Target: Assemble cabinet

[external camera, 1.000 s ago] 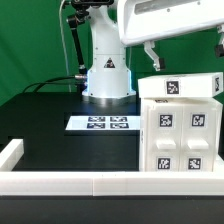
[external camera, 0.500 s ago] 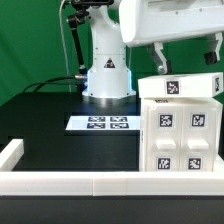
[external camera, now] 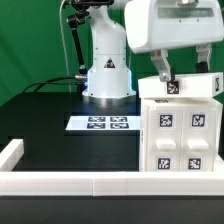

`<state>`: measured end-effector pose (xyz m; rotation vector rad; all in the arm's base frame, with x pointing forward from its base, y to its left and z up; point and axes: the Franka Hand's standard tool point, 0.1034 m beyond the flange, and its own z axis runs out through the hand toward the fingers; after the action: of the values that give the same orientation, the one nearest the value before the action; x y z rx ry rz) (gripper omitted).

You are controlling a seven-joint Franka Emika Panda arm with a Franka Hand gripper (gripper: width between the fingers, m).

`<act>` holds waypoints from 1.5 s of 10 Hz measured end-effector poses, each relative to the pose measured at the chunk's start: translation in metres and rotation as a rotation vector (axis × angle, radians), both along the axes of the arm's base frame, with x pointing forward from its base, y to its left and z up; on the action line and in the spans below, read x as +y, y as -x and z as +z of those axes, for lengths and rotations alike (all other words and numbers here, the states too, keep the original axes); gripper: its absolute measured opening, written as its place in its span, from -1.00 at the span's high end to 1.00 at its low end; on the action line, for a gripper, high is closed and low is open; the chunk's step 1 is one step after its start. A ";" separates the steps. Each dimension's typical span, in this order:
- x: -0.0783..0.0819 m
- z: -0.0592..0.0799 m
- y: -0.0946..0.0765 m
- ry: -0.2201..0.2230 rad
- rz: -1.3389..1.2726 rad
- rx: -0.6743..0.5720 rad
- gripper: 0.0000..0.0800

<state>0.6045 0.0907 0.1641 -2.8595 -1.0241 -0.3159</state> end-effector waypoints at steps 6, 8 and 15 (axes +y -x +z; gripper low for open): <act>-0.003 -0.009 0.000 0.000 -0.018 0.015 -0.38; -0.004 -0.010 0.001 -0.006 -0.062 0.023 -0.38; -0.008 -0.011 -0.001 -0.080 -0.489 0.044 -0.38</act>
Offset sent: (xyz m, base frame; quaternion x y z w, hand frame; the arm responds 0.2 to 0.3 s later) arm -0.0010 0.0003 0.0037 -0.0102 0.0092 0.0191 0.9997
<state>0.6053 0.0829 0.1530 -2.9884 -0.2827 -0.3130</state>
